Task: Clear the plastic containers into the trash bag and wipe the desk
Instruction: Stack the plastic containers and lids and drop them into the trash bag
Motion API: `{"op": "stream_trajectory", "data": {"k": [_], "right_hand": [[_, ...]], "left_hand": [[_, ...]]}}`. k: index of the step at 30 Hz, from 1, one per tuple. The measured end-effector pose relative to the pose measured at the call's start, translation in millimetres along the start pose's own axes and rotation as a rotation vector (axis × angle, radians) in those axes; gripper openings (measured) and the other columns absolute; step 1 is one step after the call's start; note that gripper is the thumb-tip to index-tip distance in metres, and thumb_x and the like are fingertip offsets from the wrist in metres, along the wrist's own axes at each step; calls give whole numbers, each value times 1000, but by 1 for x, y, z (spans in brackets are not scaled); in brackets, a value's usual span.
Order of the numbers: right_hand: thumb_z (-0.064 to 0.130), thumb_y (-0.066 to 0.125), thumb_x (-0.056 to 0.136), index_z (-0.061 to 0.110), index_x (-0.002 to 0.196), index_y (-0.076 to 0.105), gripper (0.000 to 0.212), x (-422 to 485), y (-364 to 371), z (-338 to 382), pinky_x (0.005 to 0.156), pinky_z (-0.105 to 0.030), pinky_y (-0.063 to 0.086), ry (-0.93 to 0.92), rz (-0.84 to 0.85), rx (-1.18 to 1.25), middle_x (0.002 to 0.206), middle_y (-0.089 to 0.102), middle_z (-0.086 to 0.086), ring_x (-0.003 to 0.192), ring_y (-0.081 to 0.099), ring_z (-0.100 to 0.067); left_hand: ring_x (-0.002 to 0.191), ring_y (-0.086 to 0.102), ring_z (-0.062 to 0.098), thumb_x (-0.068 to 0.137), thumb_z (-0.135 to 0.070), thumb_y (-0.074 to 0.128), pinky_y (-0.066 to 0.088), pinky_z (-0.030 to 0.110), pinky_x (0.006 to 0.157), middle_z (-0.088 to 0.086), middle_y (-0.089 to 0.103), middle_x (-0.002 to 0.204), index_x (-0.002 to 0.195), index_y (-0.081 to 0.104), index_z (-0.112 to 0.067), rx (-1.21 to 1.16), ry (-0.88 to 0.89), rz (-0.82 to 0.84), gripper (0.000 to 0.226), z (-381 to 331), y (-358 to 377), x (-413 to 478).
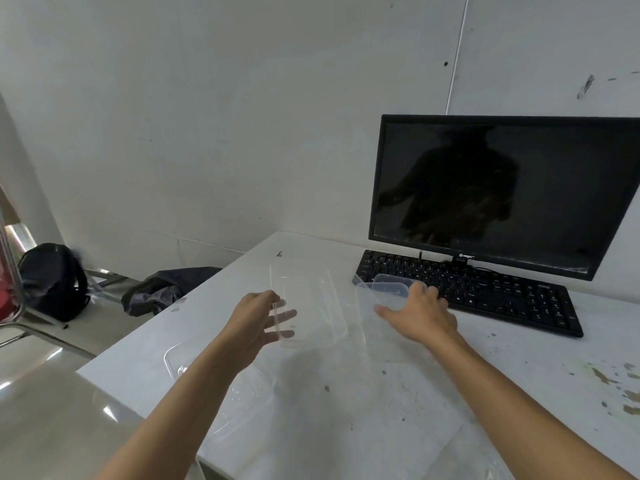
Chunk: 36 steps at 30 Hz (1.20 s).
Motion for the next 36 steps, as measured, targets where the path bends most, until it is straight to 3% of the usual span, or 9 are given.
{"op": "stream_trajectory", "data": {"k": [2, 5, 9, 14, 19, 23, 29, 36], "right_hand": [[87, 54, 72, 16, 160, 7, 122, -13, 9, 13, 110, -52, 37, -30, 122, -65, 167, 8, -14, 147, 27, -41], [80, 62, 72, 21, 161, -6, 126, -19, 22, 18, 115, -55, 32, -8, 243, -103, 168, -12, -14, 149, 20, -46], [62, 68, 75, 23, 160, 1, 116, -23, 24, 14, 113, -54, 33, 20, 214, -51, 167, -8, -15, 145, 24, -44], [64, 68, 75, 25, 159, 12, 108, -28, 4, 13, 113, -55, 30, 30, 126, 151, 168, -1, -8, 145, 28, -40], [68, 65, 80, 38, 157, 21, 94, -56, -20, 42, 114, -53, 32, -310, 52, 573, 168, 10, 4, 151, 24, -25], [70, 62, 81, 46, 154, 25, 85, -84, -17, 61, 119, -47, 26, -515, 177, 439, 169, 7, 10, 154, 16, -17], [69, 62, 82, 48, 152, 30, 80, -89, -11, 59, 117, -43, 27, -496, 194, 431, 169, 8, 12, 154, 15, -15], [66, 61, 86, 44, 153, 30, 78, -94, -4, 56, 118, -45, 27, -483, 166, 477, 168, 16, 9, 153, 17, -15]], "left_hand": [[112, 67, 36, 100, -6, 45, 57, 63, 85, 24, 50, 133, 119, 47, 4, -8, -17, -8, 22, 2, 3, 1], [112, 65, 36, 101, -7, 47, 59, 61, 79, 24, 48, 133, 125, 46, 4, 1, -44, 5, 27, 5, 8, -1], [110, 66, 34, 100, -9, 51, 63, 53, 69, 20, 49, 132, 129, 46, 1, -2, -53, -11, 32, 9, 3, -3], [110, 66, 35, 98, -9, 54, 63, 53, 74, 19, 50, 132, 133, 44, -4, -52, -51, -29, 37, 15, 1, -7], [114, 64, 34, 99, -9, 58, 59, 58, 83, 13, 52, 132, 147, 34, -14, -167, -53, 44, 54, 19, 18, -14], [116, 64, 35, 95, -12, 67, 62, 53, 77, 10, 55, 136, 150, 35, -13, -273, -42, 110, 64, 19, 25, -18], [108, 66, 33, 99, -13, 61, 59, 56, 88, 12, 70, 114, 136, 56, -3, -308, -36, 206, 39, 20, 27, -29], [103, 69, 32, 100, -21, 57, 59, 40, 77, 14, 68, 123, 136, 56, -18, -378, -5, 204, 36, 25, 40, -41]]}}
Point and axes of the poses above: each hand's wrist, its own x-axis towards the middle knuckle, its own y-axis out of the palm, z = x × y, the point moved 2 cm from there along x, towards the middle knuckle
